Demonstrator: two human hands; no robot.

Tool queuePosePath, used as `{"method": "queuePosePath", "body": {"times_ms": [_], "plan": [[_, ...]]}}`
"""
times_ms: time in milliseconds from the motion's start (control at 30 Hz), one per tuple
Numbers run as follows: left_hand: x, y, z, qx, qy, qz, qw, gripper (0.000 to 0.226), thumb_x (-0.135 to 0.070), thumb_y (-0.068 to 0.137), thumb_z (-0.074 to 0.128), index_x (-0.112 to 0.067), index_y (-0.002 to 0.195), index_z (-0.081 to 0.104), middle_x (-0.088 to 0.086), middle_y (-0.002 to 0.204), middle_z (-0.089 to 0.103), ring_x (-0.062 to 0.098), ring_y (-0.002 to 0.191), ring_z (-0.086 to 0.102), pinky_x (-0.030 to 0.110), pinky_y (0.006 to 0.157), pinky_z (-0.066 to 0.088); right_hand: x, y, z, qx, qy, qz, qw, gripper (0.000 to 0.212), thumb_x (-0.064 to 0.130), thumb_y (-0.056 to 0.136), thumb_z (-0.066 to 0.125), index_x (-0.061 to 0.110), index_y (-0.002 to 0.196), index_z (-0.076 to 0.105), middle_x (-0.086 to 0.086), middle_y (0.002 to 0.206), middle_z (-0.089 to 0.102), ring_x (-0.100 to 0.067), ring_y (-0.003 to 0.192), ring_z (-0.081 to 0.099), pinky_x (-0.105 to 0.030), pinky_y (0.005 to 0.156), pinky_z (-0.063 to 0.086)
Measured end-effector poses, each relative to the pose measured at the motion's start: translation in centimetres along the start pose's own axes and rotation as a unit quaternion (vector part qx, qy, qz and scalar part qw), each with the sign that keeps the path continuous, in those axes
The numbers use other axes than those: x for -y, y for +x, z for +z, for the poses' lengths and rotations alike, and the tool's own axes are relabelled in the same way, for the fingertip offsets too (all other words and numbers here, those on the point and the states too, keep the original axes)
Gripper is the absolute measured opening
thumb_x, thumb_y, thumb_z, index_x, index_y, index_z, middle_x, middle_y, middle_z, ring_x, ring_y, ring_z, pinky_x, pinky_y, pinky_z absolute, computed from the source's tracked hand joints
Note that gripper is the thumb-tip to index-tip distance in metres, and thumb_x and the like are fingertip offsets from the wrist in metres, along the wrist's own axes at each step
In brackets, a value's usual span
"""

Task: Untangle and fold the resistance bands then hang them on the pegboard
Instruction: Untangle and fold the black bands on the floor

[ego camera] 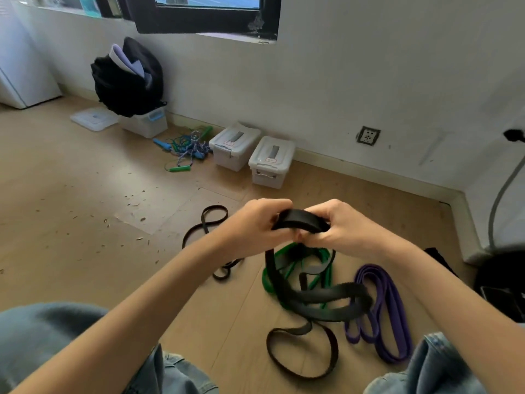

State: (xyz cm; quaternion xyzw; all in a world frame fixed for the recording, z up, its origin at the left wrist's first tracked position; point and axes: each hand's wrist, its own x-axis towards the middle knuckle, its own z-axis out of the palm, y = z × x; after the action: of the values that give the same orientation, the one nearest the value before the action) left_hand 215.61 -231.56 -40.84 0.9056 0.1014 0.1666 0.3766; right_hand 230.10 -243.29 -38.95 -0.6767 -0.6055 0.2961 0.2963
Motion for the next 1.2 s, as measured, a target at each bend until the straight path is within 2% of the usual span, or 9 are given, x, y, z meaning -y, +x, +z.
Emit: {"method": "queuePosePath", "body": {"times_ms": [100,267,367,467,667,833,967,1100,1200], "plan": [[-1.1,0.0,-0.2,0.003,0.05,0.023,0.999,0.021,-0.011,0.078,0.068,-0.023,0.07,0.052,-0.016,0.061,0.051,-0.003,0.056,0.05,0.01,0.053,0.036,-1.0,0.2,1.0,0.012,-0.005,0.03,0.999,0.033,0.015,0.081,0.065,0.033,0.055,0.059,0.015,0.05,0.048,0.002,0.048,0.042,-0.017,0.052,0.033],[-1.7,-0.8,-4.3,-0.05,-0.101,-0.003,0.994,0.022,0.002,0.082,0.06,-0.02,0.08,0.059,-0.008,0.061,0.068,0.005,0.049,0.064,0.011,0.043,0.046,-4.5,0.3,2.0,0.028,-0.068,0.1,0.992,0.036,0.018,0.08,0.066,0.024,0.053,0.044,0.012,0.051,0.044,0.0,0.049,0.042,-0.012,0.051,0.033],[-0.4,-1.3,-6.4,-0.096,-0.089,-0.034,0.991,0.014,-0.002,0.083,0.061,-0.016,0.083,0.062,-0.005,0.06,0.067,0.006,0.047,0.061,0.01,0.042,0.043,-5.9,0.2,1.8,0.02,-0.113,0.151,0.982,0.034,0.023,0.08,0.069,0.022,0.054,0.047,0.009,0.056,0.05,-0.007,0.055,0.049,-0.017,0.053,0.038],[2.2,-2.0,-6.3,0.035,-0.014,-0.142,0.989,0.013,-0.007,0.082,0.063,-0.019,0.079,0.062,-0.007,0.056,0.064,-0.001,0.051,0.06,0.01,0.05,0.045,-5.1,0.1,1.6,-0.01,-0.153,0.145,0.977,0.028,0.028,0.081,0.07,0.015,0.06,0.055,-0.007,0.066,0.064,-0.019,0.063,0.062,-0.035,0.063,0.049],[5.1,-3.5,-5.9,0.208,0.001,-0.246,0.947,0.018,-0.015,0.076,0.073,-0.027,0.073,0.06,-0.017,0.057,0.064,-0.004,0.058,0.058,0.011,0.059,0.042,1.7,0.7,-1.3,-0.134,-0.054,0.003,0.99,0.024,0.019,0.078,0.072,0.022,0.059,0.058,0.01,0.05,0.054,0.001,0.045,0.048,-0.013,0.048,0.037],[3.4,-3.7,-5.5,0.245,-0.106,-0.221,0.938,0.03,-0.023,0.074,0.074,-0.027,0.102,0.061,-0.008,0.106,0.066,0.007,0.104,0.061,0.024,0.092,0.048,6.0,1.6,-1.2,-0.102,-0.008,-0.033,0.994,0.02,0.021,0.073,0.074,0.005,0.071,0.062,-0.003,0.061,0.06,-0.015,0.057,0.056,-0.032,0.059,0.045],[0.4,-2.9,-4.2,0.129,-0.217,-0.104,0.962,0.069,-0.02,0.072,0.073,-0.03,0.132,0.041,-0.017,0.133,0.047,-0.008,0.124,0.04,0.006,0.097,0.034,6.8,2.1,-0.4,-0.109,-0.041,-0.032,0.993,0.024,0.011,0.072,0.075,0.016,0.059,0.055,0.002,0.054,0.054,-0.007,0.049,0.049,-0.022,0.05,0.038],[-2.0,-1.5,-2.8,-0.033,-0.179,-0.019,0.983,0.029,0.005,0.077,0.066,-0.009,0.101,0.059,-0.002,0.091,0.062,0.006,0.089,0.061,0.014,0.079,0.047,6.5,1.9,-0.5,-0.121,-0.094,-0.011,0.988,0.021,0.011,0.072,0.073,0.017,0.062,0.055,0.001,0.058,0.055,-0.01,0.053,0.052,-0.022,0.052,0.04],[-2.1,-1.1,-3.5,-0.07,-0.125,0.007,0.99,0.023,0.005,0.078,0.064,-0.01,0.096,0.06,-0.001,0.084,0.062,0.005,0.078,0.06,0.019,0.075,0.051,6.1,1.6,-1.0,-0.097,-0.14,-0.006,0.985,0.02,0.014,0.073,0.073,0.021,0.065,0.056,0.004,0.06,0.055,-0.01,0.057,0.053,-0.025,0.054,0.04]]}}
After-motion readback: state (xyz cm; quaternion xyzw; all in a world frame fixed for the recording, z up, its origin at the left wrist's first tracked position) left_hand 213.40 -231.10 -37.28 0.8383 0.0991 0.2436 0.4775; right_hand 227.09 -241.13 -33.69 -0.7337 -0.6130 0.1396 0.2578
